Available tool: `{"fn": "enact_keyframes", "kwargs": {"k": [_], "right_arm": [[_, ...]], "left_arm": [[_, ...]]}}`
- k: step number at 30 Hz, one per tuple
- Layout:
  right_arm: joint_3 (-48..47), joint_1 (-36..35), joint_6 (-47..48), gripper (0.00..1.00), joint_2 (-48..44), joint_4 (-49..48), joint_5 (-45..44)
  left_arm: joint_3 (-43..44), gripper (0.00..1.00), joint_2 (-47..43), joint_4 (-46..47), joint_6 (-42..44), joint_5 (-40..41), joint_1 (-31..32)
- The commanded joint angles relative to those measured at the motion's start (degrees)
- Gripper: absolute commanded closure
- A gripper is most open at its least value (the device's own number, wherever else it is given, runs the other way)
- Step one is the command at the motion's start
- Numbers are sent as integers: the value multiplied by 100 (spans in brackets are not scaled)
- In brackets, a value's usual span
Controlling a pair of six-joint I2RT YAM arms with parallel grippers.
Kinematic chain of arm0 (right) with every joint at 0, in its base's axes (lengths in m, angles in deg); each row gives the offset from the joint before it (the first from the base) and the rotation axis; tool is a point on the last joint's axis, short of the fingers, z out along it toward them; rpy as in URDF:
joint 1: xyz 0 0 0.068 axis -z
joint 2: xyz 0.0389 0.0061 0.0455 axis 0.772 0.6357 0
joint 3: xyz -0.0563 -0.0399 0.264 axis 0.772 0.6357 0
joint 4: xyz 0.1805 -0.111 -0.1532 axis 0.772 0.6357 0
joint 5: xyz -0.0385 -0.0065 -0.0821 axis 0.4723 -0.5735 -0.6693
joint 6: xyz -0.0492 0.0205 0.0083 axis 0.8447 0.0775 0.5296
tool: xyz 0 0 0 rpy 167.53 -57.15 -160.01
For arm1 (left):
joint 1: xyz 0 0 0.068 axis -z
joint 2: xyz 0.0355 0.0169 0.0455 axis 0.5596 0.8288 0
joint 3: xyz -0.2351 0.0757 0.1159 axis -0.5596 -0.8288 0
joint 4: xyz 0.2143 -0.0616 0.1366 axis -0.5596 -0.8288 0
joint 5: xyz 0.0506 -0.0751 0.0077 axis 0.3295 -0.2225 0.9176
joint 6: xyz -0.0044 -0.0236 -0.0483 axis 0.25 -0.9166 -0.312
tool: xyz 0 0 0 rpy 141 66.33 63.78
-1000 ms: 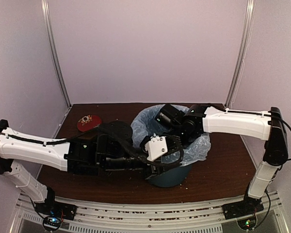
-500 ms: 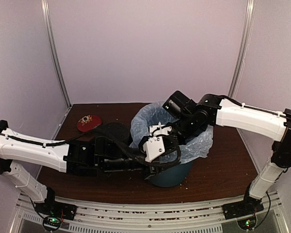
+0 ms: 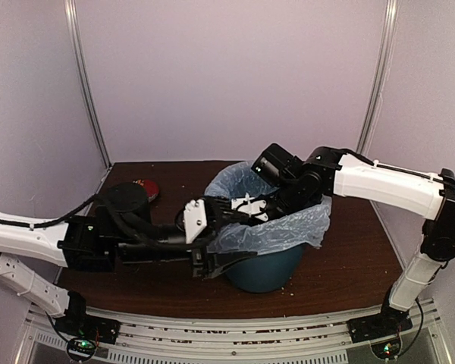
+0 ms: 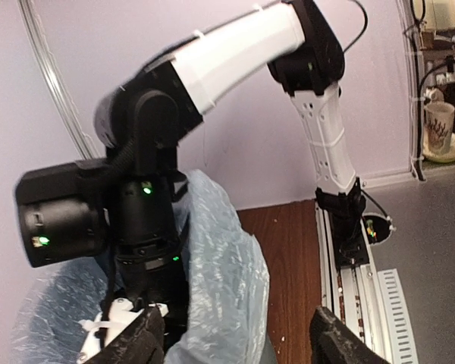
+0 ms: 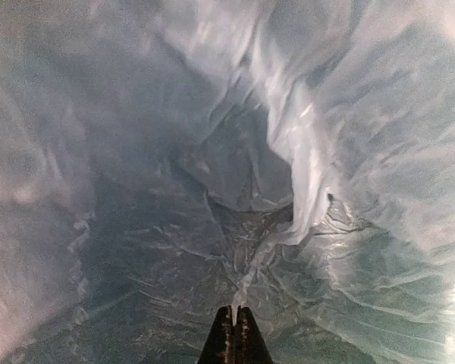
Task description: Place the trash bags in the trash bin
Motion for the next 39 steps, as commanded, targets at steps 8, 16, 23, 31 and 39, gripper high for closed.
{"fn": "enact_keyframes", "kwargs": {"k": [8, 16, 23, 31, 39], "right_arm": [[-310, 48, -577, 100, -398, -560, 131], [-207, 41, -416, 100, 9, -251, -8], [141, 40, -430, 100, 4, -404, -52], [139, 31, -436, 100, 65, -366, -153], [68, 31, -443, 100, 13, -325, -219]], "left_arm": [[-161, 32, -1215, 97, -404, 771, -175], [148, 36, -232, 107, -467, 937, -236], [-923, 30, -1240, 1040, -759, 802, -326], [-1797, 27, -2462, 378, -989, 1273, -326], [-2630, 36, -2224, 710, -1215, 1512, -485]]}}
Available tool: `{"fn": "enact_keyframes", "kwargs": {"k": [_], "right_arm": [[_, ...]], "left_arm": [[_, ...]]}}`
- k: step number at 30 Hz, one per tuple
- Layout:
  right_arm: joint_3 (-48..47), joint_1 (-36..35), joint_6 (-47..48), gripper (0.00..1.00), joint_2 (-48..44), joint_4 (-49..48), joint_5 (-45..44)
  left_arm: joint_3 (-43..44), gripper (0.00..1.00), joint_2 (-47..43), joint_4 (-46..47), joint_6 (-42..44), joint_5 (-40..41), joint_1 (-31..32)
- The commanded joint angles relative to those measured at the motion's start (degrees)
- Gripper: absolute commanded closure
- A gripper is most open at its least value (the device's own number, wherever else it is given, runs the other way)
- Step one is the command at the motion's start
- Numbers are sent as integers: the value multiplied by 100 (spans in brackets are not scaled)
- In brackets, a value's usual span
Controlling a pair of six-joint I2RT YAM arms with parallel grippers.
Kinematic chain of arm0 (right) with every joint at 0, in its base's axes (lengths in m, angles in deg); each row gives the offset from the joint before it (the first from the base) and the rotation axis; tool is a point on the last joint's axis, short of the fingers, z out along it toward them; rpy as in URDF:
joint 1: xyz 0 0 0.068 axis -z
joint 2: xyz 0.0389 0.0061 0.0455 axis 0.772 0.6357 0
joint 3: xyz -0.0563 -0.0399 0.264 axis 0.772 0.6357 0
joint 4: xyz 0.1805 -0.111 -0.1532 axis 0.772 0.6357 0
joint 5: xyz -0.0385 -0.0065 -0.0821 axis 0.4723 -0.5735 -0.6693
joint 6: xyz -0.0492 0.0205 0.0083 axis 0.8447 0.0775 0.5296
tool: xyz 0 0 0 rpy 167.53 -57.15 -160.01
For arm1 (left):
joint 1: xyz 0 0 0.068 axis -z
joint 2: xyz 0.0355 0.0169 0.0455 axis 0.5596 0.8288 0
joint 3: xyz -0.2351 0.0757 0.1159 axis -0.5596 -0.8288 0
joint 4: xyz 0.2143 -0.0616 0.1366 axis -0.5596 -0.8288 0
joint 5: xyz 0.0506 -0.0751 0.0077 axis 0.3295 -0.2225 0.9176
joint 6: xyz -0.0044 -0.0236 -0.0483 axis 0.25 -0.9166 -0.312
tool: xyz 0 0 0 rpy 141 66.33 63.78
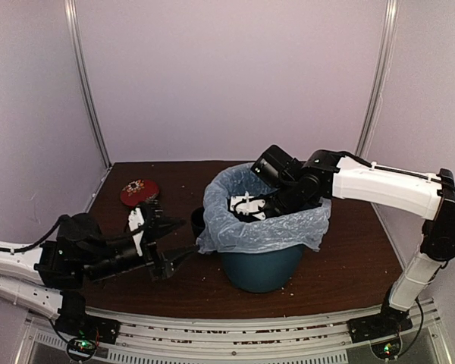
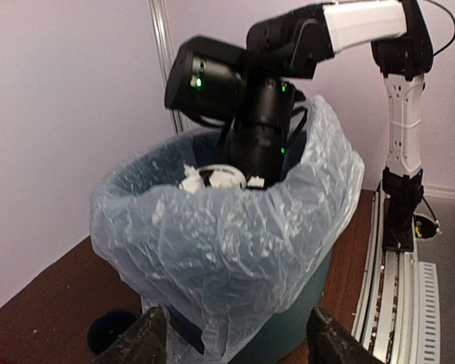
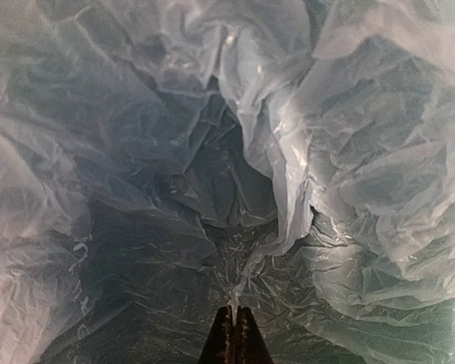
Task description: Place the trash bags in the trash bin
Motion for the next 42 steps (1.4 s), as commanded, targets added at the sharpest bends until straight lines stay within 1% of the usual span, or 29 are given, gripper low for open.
{"fn": "enact_keyframes", "kwargs": {"k": [1, 4, 7, 11, 13, 14, 15, 18, 20, 21, 22, 29, 38, 42], "right_arm": [[-94, 1, -10, 100, 16, 66, -125], [-155, 1, -19, 100, 52, 133, -88], [-179, -7, -20, 100, 53, 141, -59], [-245, -15, -28, 100, 84, 168, -68], [-268, -18, -28, 100, 103, 169, -79], [-269, -18, -28, 100, 101, 174, -89], [-264, -31, -28, 100, 108, 165, -102], [-296, -25, -20, 100, 103, 197, -121], [-339, -23, -11, 100, 62, 234, -104], [-368, -17, -3, 100, 29, 237, -107], [-400, -11, 7, 100, -11, 245, -122], [-526, 67, 61, 100, -262, 253, -332], [-408, 303, 60, 100, -487, 196, -96], [-472, 405, 34, 100, -547, 173, 138]], "left_arm": [[-345, 36, 227, 326, -234, 44, -243], [-516, 30, 407, 549, -339, -490, -654], [-533, 27, 675, 819, -245, -806, -824], [-225, 27, 1342, 966, -9, -1496, -979], [-30, 29, 1738, 1066, 70, -1754, -978], [41, 32, 1898, 1139, 74, -1831, -982], [86, 38, 2048, 1248, 84, -1878, -982], [132, 60, 2310, 1486, 86, -1888, -978], [50, 75, 2314, 1636, 48, -1848, -982], [5, 86, 2294, 1684, 24, -1818, -982], [-29, 99, 2260, 1699, 10, -1773, -982], [-254, 100, 2059, 1535, -143, -1516, -1020], [-685, 100, 1627, 1431, -378, -1325, -1088], [-742, 100, 1522, 1385, -383, -1445, -1083]]}}
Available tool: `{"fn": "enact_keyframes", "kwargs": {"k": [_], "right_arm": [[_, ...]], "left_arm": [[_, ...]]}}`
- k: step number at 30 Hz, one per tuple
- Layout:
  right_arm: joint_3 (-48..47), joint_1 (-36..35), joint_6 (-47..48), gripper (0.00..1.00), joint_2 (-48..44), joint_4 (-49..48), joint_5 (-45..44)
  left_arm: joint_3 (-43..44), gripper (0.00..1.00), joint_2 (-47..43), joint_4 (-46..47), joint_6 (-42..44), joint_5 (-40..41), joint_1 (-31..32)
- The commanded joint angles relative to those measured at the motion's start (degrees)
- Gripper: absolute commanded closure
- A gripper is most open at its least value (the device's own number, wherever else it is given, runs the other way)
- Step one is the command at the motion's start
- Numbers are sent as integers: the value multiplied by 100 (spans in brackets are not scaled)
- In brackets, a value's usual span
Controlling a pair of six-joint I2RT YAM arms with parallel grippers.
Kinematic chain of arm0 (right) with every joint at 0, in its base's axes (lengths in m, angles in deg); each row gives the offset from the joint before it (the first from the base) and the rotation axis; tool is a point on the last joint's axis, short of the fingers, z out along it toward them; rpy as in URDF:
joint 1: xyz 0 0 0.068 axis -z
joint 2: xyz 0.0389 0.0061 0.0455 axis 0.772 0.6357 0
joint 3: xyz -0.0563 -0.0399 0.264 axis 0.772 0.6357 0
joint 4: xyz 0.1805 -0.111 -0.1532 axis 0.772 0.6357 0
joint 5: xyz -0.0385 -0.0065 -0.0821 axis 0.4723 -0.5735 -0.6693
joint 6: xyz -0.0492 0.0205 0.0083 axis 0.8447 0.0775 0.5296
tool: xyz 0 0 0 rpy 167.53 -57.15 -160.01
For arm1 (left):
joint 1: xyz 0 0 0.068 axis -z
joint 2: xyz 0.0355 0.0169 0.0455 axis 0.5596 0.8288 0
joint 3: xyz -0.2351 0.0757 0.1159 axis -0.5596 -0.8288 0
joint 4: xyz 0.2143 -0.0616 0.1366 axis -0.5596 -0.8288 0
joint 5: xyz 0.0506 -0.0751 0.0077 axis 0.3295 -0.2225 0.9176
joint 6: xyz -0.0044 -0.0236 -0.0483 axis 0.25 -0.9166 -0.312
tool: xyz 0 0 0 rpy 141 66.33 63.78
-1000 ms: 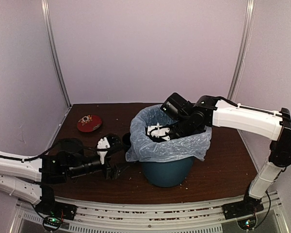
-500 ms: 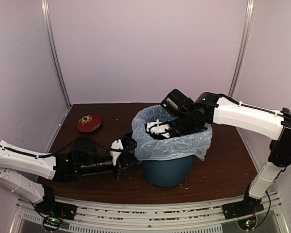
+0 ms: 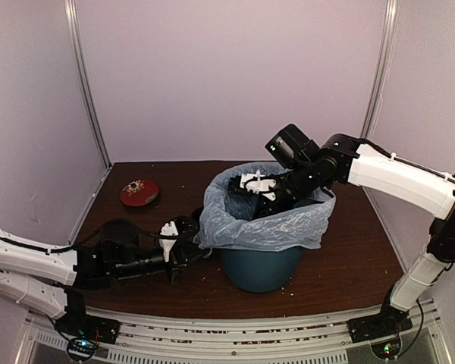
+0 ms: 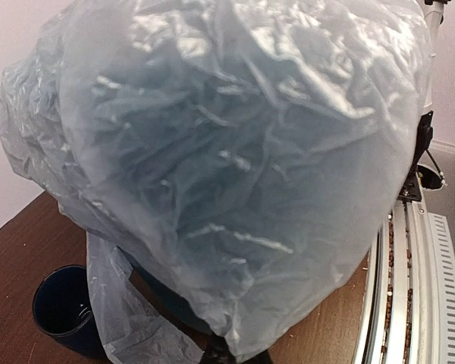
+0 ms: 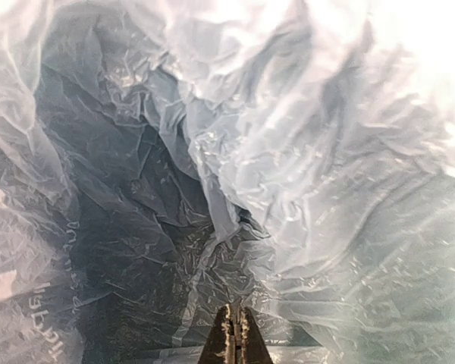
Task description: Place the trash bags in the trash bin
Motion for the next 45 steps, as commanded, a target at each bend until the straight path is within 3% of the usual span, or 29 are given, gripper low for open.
{"fn": "enact_keyframes", "kwargs": {"k": [1, 8, 13, 24, 28, 32, 36, 41, 45], "right_arm": [[-145, 119, 16, 100, -213, -32, 345], [-1028, 141, -29, 100, 19, 100, 1335], [-1658, 139, -3, 98, 378, 476, 1587], [-1471, 489, -161, 96, -539, 294, 1623], [-805, 1520, -476, 97, -1370, -122, 1914], [129, 2875, -875, 97, -2091, -544, 1923], [995, 3747, -800, 77, -2351, -278, 2053], [2076, 4358, -507, 47, -2740, -261, 2099], [2816, 4351, -5, 39, -2685, -177, 2313]], "left_arm": [[-52, 100, -113, 165, -93, -65, -32], [371, 100, 314, 131, 6, -454, -21], [581, 100, 430, 76, 116, -619, 11], [527, 100, 273, -398, 225, -347, 34], [661, 69, 21, -789, 232, -342, 72], [830, 52, -788, -1532, 194, -668, 91], [1001, 44, -1488, -2375, 129, -507, 91], [844, 29, -2064, -2301, -777, 1337, -333], [828, 28, -1712, -2398, -1501, 1069, -1137]]}}
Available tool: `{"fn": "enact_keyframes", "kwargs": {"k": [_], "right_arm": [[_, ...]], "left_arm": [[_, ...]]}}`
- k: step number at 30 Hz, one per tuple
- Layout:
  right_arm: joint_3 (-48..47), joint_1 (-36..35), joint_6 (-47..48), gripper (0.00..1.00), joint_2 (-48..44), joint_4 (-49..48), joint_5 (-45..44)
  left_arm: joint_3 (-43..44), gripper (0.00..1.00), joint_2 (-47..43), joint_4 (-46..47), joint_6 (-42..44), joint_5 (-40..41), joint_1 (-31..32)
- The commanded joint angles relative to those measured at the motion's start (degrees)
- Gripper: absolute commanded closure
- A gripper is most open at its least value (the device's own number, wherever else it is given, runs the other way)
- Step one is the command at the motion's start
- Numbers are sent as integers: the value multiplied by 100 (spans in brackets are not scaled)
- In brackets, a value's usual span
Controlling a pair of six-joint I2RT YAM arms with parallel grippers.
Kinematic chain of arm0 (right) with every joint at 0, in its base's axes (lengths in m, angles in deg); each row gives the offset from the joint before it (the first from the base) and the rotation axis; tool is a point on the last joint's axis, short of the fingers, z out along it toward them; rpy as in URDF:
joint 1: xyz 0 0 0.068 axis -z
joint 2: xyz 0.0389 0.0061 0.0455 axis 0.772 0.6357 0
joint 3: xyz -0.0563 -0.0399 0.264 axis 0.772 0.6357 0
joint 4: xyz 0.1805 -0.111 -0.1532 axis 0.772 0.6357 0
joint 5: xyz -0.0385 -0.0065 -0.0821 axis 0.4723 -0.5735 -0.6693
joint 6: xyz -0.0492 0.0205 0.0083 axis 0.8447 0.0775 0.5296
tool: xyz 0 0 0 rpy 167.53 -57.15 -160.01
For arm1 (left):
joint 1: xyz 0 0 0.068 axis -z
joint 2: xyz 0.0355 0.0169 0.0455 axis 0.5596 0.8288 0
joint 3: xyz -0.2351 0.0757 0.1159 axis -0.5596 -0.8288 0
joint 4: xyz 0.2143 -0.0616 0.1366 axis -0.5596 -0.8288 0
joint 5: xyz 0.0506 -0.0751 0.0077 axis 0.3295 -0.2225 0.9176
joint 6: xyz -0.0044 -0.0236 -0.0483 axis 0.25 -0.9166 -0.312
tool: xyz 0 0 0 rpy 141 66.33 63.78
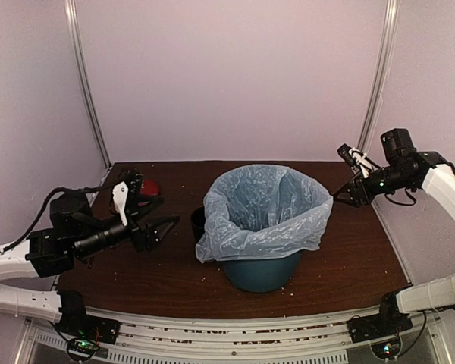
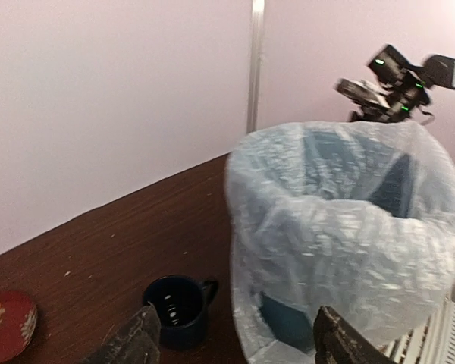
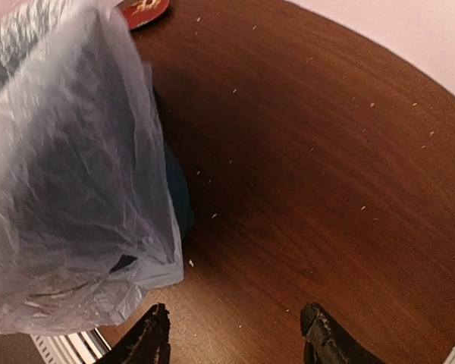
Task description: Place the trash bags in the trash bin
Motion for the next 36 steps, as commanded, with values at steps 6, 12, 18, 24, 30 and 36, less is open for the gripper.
{"fn": "enact_keyframes", "kwargs": {"k": [6, 12, 18, 24, 30, 36], "right_arm": [[753, -123, 1133, 27, 360, 319, 1255], [958, -535, 910, 27, 869, -249, 1240], [1006, -754, 314, 28, 1459, -894, 1032], [1306, -768, 122, 31, 1680, -1246, 232], [1435, -765, 121, 33, 1700, -1353, 20], [1477, -777, 104, 34, 1781, -1405, -78]], "left_arm": [[-262, 28, 1430, 1032, -1321, -893, -934], [-245, 27, 2432, 2075, -1607, -1732, -934], [-289, 28, 3221, 2630, -1712, -1843, -936], [-452, 30, 3698, 3038, -1794, -1783, -931], [-477, 30, 4034, 3132, -1795, -1660, -937], [-458, 31, 4334, 3099, -1781, -1516, -929]]}}
